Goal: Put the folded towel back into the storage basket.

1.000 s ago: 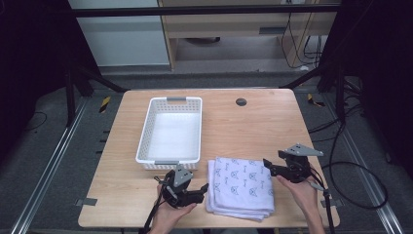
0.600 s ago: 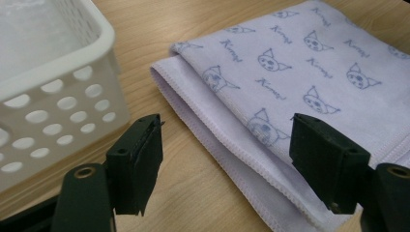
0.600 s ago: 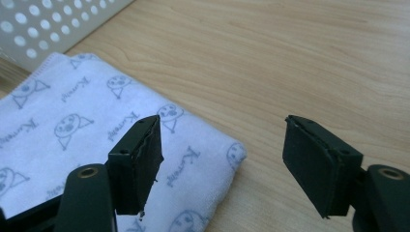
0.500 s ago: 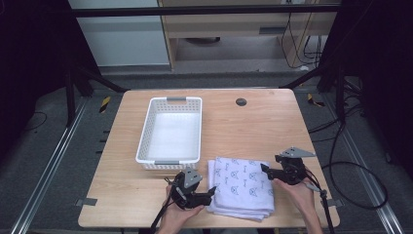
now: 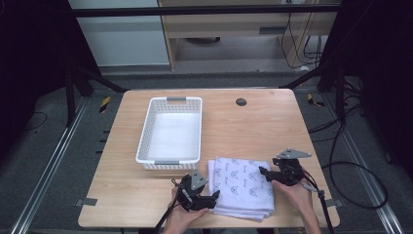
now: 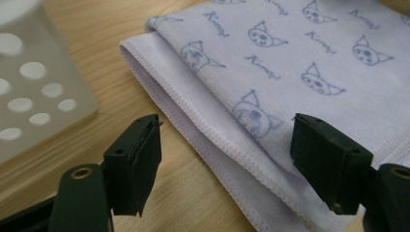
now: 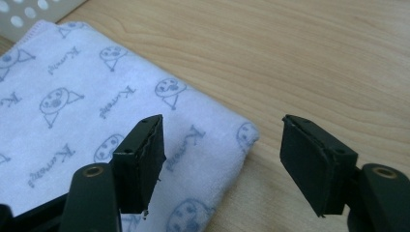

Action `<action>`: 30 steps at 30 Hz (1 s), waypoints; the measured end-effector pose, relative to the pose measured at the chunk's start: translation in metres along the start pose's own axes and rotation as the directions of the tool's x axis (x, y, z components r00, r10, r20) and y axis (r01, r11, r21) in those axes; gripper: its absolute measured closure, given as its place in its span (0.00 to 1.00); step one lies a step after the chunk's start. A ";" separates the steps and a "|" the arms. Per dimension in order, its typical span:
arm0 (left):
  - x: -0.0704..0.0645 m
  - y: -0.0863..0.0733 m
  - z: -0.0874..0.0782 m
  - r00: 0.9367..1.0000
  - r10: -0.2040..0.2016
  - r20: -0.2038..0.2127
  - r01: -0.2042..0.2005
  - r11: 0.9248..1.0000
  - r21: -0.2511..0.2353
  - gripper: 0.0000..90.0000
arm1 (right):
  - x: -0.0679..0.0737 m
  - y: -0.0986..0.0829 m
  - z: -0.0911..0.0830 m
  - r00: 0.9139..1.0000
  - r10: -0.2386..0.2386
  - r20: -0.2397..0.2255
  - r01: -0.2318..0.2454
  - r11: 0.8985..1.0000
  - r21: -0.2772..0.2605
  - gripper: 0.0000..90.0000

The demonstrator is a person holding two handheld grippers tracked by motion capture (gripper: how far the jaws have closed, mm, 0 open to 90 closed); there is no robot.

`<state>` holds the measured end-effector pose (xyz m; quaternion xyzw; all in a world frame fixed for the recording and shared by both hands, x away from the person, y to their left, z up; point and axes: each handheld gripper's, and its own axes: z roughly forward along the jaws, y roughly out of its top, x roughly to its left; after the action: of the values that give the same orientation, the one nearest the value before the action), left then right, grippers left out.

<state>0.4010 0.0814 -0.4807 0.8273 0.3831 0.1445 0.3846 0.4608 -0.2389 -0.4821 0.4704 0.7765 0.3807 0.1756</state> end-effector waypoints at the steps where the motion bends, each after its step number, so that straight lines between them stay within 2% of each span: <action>1: 0.000 0.000 0.001 1.000 0.000 -0.002 0.000 1.000 0.002 0.28 | 0.001 0.000 0.001 1.000 0.000 -0.002 0.000 1.000 0.008 0.37; 8: -0.002 -0.004 0.008 1.000 0.003 -0.005 -0.003 1.000 0.021 0.28 | 0.003 -0.002 0.007 1.000 -0.018 -0.014 0.018 0.999 0.041 0.38; 18: -0.002 -0.004 0.015 1.000 0.000 0.001 0.000 0.999 0.040 0.25 | 0.002 -0.006 0.012 1.000 0.016 -0.026 -0.014 0.998 0.056 0.39; 27: 0.001 -0.004 0.019 1.000 -0.018 0.022 0.017 0.998 0.057 0.25 | 0.000 -0.007 0.015 0.999 0.036 -0.039 -0.033 0.997 0.067 0.39; 30: 0.001 -0.004 0.021 0.999 -0.024 0.030 0.022 0.998 0.062 0.25 | 0.000 -0.007 0.016 0.997 0.056 -0.045 -0.053 0.996 0.073 0.40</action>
<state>0.4110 0.0728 -0.4973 0.8365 0.3910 0.1155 0.3662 0.4666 -0.2342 -0.4980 0.4883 0.7805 0.3681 0.1298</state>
